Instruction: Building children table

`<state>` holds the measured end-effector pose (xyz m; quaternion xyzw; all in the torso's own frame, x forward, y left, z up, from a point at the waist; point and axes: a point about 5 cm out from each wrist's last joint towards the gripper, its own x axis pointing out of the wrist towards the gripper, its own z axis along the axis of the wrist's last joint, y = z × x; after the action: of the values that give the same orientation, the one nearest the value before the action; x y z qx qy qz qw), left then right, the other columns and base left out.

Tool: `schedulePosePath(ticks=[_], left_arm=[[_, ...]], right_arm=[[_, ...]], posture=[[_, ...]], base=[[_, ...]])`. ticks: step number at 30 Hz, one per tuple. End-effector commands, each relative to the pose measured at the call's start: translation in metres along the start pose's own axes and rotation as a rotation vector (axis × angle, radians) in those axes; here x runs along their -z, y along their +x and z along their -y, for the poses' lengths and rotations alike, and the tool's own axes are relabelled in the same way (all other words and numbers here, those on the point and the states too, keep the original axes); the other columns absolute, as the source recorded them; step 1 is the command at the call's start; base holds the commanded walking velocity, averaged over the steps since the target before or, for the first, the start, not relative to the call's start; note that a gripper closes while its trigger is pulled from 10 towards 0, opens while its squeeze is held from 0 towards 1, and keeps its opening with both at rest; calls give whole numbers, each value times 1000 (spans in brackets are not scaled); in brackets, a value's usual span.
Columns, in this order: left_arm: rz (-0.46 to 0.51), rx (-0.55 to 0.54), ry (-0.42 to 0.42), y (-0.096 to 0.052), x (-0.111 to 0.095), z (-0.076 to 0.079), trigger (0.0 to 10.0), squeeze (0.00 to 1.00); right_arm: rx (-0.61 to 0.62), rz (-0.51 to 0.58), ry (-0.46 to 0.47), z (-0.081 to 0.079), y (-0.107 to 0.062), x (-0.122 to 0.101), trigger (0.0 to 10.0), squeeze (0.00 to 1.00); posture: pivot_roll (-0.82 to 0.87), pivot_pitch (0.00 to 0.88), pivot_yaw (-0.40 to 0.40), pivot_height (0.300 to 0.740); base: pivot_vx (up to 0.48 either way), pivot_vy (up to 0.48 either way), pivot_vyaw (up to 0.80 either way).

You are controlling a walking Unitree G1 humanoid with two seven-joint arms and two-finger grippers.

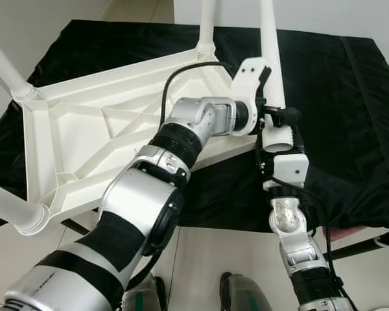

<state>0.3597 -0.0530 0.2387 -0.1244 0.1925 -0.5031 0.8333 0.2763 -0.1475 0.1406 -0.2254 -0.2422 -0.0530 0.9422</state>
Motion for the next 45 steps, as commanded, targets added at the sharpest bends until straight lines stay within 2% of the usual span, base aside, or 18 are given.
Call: schedulePosePath(ticks=[1, 10, 15, 24, 34, 35, 37, 38, 39, 45], left_arm=[[-7, 266, 33, -3, -5, 12, 10000, 0], [10, 222, 44, -3, -12, 8, 10000, 0], [35, 203, 79, -4, -28, 12, 10000, 0], [83, 163, 132, -8, -50, 15, 10000, 0], [137, 119, 141, -17, -69, 12, 10000, 0], [147, 109, 142, -18, -71, 12, 8902, 0], [153, 104, 141, -18, -72, 11, 8902, 0], [163, 106, 133, -19, -73, 11, 2314, 0], [174, 101, 135, -20, -75, 11, 0, 0], [195, 104, 126, -23, -79, 10, 0, 0]], right_arm=[[25, 2, -18, 4, -1, 0, 10000, 0], [-49, 64, -43, -5, -6, -8, 10000, 0], [-146, 145, -104, -12, -20, -17, 10000, 0], [-206, 160, -145, -10, -42, -18, 10000, 0], [-213, 147, -172, -5, -51, -17, 10000, 0], [-219, 145, -174, -5, -53, -16, 10000, 0], [-221, 144, -175, -5, -54, -16, 10000, 0], [-226, 143, -179, -5, -55, -15, 10000, 0], [-229, 140, -180, -4, -56, -15, 10000, 0], [-234, 134, -186, -3, -56, -13, 10000, 0]], posture=[[-148, 94, 96, 740], [-141, 94, 94, 740], [-139, 101, 93, 740], [-138, 117, 101, 740], [-131, 122, 104, 740], [-127, 123, 103, 740], [-127, 123, 103, 740], [-126, 123, 102, 740], [-125, 124, 101, 740], [-122, 126, 97, 740]], base=[[0, 0, 0], [0, 0, 0], [0, 0, 0], [0, 0, 0], [0, 0, 0], [0, 0, 0], [0, 0, 0], [0, 0, 0], [0, 0, 0], [0, 0, 0]])
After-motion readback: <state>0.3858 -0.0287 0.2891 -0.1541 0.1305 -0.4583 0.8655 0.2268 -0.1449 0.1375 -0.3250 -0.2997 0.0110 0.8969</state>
